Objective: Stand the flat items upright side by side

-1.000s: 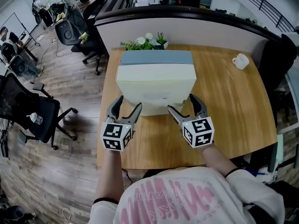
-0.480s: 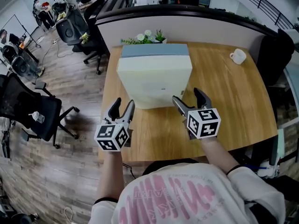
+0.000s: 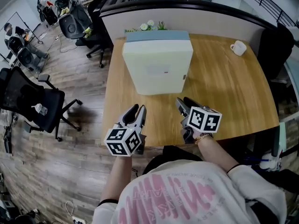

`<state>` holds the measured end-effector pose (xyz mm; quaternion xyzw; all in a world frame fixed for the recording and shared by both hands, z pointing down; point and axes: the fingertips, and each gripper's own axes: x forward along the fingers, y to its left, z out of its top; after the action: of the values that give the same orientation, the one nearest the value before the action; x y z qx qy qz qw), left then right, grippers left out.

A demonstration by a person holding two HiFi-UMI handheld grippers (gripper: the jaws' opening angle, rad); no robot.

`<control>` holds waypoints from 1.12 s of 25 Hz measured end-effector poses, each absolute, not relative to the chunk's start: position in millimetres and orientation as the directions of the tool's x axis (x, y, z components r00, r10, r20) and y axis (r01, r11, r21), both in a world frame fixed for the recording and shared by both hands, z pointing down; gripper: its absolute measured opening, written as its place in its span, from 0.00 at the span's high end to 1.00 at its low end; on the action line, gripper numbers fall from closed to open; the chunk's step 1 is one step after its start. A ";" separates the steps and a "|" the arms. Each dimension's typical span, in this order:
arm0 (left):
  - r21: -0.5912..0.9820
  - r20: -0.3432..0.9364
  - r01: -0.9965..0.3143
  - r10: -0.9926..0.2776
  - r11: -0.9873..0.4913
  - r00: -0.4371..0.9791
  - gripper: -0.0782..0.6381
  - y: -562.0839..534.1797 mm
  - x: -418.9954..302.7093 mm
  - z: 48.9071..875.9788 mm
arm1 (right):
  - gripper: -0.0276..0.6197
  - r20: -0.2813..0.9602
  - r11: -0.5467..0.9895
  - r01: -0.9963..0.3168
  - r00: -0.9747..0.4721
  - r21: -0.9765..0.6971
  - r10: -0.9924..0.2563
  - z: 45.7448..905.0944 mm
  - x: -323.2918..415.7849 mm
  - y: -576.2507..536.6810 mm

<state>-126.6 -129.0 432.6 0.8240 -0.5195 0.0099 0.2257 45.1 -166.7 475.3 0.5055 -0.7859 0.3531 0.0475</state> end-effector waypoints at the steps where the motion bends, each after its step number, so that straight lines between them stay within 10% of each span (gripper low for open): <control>1: 0.374 0.253 -0.860 -0.853 -0.349 0.456 0.74 -124.6 -124.1 431.2 | 0.70 0.425 0.243 -0.811 -0.505 -0.533 -0.752 474.4 38.4 -161.0; 9: 0.379 0.198 -0.873 -0.895 -0.306 0.400 0.89 -98.9 -118.9 396.4 | 0.96 0.237 0.370 -0.720 -0.591 -0.587 -0.771 419.0 8.7 -131.8; 28: 0.195 0.124 -0.941 -0.945 -0.275 0.302 0.89 -67.1 -79.3 365.1 | 0.96 0.166 0.514 -0.771 -0.602 -0.376 -0.781 383.3 47.2 -104.9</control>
<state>-79.3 -67.1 365.1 0.7985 -0.5906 -0.0081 0.1162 47.2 -104.9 383.3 0.4461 -0.8700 0.2097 -0.0121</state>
